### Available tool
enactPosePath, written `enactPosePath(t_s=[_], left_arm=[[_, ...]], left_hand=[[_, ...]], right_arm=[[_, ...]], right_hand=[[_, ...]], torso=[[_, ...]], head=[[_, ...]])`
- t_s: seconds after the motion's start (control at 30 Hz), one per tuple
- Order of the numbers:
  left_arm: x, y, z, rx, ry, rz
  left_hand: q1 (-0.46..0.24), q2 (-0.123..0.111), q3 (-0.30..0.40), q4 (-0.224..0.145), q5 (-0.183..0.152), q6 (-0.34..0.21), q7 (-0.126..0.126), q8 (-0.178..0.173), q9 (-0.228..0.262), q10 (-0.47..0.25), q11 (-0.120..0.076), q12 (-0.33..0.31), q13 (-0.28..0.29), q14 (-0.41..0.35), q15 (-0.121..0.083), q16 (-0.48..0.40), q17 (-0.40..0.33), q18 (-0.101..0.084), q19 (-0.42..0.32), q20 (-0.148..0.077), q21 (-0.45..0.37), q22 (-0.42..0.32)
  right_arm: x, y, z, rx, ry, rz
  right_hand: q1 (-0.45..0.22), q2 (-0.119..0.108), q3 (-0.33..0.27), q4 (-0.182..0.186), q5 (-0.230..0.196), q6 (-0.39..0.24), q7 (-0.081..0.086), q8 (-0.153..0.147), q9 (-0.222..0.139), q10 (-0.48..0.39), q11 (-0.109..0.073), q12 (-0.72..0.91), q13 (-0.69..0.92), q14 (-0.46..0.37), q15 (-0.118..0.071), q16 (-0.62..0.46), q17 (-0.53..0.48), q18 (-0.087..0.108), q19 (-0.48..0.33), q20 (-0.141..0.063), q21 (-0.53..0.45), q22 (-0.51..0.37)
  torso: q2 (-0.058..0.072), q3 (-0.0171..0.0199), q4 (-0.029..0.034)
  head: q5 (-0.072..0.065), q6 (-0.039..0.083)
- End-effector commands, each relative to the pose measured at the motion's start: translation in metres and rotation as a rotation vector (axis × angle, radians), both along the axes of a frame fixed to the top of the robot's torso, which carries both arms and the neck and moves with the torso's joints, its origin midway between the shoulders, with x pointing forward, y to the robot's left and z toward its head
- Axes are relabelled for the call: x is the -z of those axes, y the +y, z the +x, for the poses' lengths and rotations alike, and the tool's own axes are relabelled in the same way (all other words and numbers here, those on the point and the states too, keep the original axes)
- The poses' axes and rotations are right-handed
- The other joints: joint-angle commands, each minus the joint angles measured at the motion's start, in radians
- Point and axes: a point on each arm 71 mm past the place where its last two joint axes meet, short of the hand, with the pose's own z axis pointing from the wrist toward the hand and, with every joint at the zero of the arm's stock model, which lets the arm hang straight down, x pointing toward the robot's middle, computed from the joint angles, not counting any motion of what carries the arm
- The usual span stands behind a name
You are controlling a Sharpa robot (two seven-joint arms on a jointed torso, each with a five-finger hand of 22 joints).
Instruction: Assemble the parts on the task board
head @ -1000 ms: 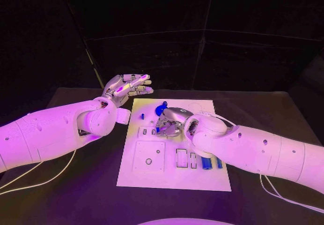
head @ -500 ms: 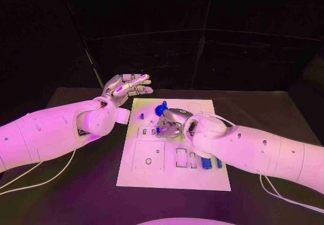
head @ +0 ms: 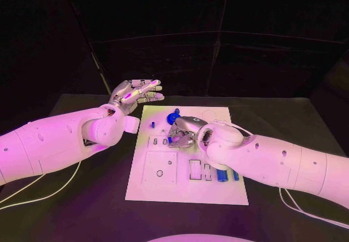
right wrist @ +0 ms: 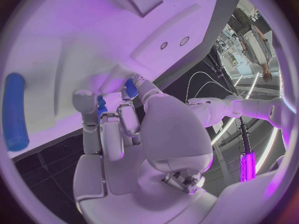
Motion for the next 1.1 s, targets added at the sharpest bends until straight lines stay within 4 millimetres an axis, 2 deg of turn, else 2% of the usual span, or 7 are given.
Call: enactPosePath(t_s=[0.03,0.37,0.57,0.7,0.9,1.0,1.1], left_arm=[[-0.002,-0.001,0.0,0.012,-0.006,-0.007],[-0.001,0.0,0.0,0.009,-0.005,-0.005],[-0.001,0.002,0.0,0.007,-0.001,0.004],[0.0,0.003,0.001,0.007,0.005,0.017],[0.003,0.007,0.001,0.027,0.016,0.09],[0.006,0.007,0.0,0.07,0.032,0.171],[0.009,0.007,-0.003,0.123,0.048,0.272]], left_hand=[[0.003,0.008,-0.001,-0.005,0.004,0.007,0.001,-0.006,-0.002,0.009,-0.001,-0.004,-0.001,0.003,0.002,-0.007,0.001,0.006,0.01,0.001,-0.003,-0.001],[0.003,0.007,-0.001,-0.005,0.004,0.007,0.001,-0.007,-0.002,0.009,-0.001,-0.004,-0.001,0.003,0.002,-0.007,0.002,0.006,0.01,0.001,-0.003,-0.001],[0.001,0.008,0.001,-0.008,0.004,0.016,-0.006,-0.007,-0.001,0.02,-0.007,-0.005,0.0,0.027,-0.006,-0.001,0.007,0.008,0.029,-0.004,0.0,-0.001],[-0.003,0.008,0.004,-0.009,0.004,0.03,-0.014,-0.007,0.0,0.036,-0.016,-0.007,0.0,0.077,-0.021,0.014,0.019,0.009,0.072,-0.019,0.015,0.005],[-0.024,0.003,-0.001,-0.003,0.008,0.075,-0.038,0.0,0.002,0.139,-0.061,0.021,0.012,0.338,-0.09,0.139,0.101,0.009,0.275,-0.091,0.116,0.048],[-0.038,0.002,-0.002,0.006,0.023,0.104,-0.07,0.003,0.004,0.252,-0.104,0.065,0.038,0.425,-0.137,0.315,0.208,0.006,0.403,-0.142,0.203,0.091],[-0.047,0.01,0.003,0.015,0.007,0.123,-0.085,0.009,0.008,0.317,-0.124,0.113,0.073,0.434,-0.155,0.762,0.654,0.005,0.458,-0.164,0.265,0.128]], right_arm=[[0.002,-0.001,0.0,0.013,0.0,-0.011],[-0.007,-0.003,-0.001,0.031,-0.09,0.101],[-0.015,-0.006,-0.007,0.016,-0.15,0.185],[-0.021,-0.012,-0.013,0.003,-0.179,0.226],[-0.033,-0.032,-0.028,-0.047,-0.18,0.313],[-0.042,-0.048,-0.031,-0.069,-0.127,0.384],[-0.052,-0.068,-0.027,-0.054,-0.07,0.451]], right_hand=[[-0.008,-0.003,-0.006,0.003,0.0,-0.008,0.001,-0.003,0.0,-0.008,0.003,-0.005,-0.002,0.072,0.01,-0.002,0.105,-0.015,-0.004,0.004,-0.006,-0.003],[-0.043,-0.056,-0.108,0.064,0.043,-0.136,0.032,-0.033,-0.001,-0.09,0.032,-0.071,-0.1,0.068,0.033,-0.008,0.092,-0.012,-0.015,0.025,-0.02,-0.026],[-0.002,-0.058,-0.161,0.112,0.045,-0.158,0.038,-0.022,0.002,-0.096,0.037,-0.066,-0.107,0.066,0.04,-0.011,0.085,-0.01,-0.019,0.032,-0.023,-0.033],[0.021,-0.056,-0.172,0.127,0.052,-0.16,0.038,-0.016,0.003,-0.097,0.038,-0.064,-0.108,0.066,0.04,-0.012,0.085,-0.01,-0.019,0.033,-0.023,-0.035],[0.033,-0.053,-0.179,0.139,0.06,-0.155,0.036,-0.01,0.004,-0.091,0.037,-0.057,-0.103,0.065,0.039,-0.013,0.082,-0.009,-0.02,0.033,-0.024,-0.038],[0.059,-0.031,-0.172,0.137,0.065,-0.139,0.031,0.003,0.007,-0.096,0.032,-0.061,-0.11,0.056,0.036,-0.029,0.046,-0.001,-0.044,0.031,-0.048,-0.084],[0.092,-0.012,-0.158,0.123,0.088,-0.136,0.029,0.006,0.006,-0.108,0.029,-0.072,-0.125,0.049,0.032,-0.042,0.018,0.004,-0.061,0.027,-0.067,-0.117]], torso=[[0.0,0.0,0.0009],[-0.001,0.0002,0.0002],[0.0,0.0014,0.0013],[-0.002,0.0011,0.0003],[-0.003,0.0011,0.0003],[-0.008,0.0006,0.0004],[-0.016,0.001,0.0013]], head=[[-0.001,0.0],[-0.001,0.0],[0.001,0.002],[0.002,0.002],[0.007,0.008],[0.009,0.009],[0.008,0.009]])
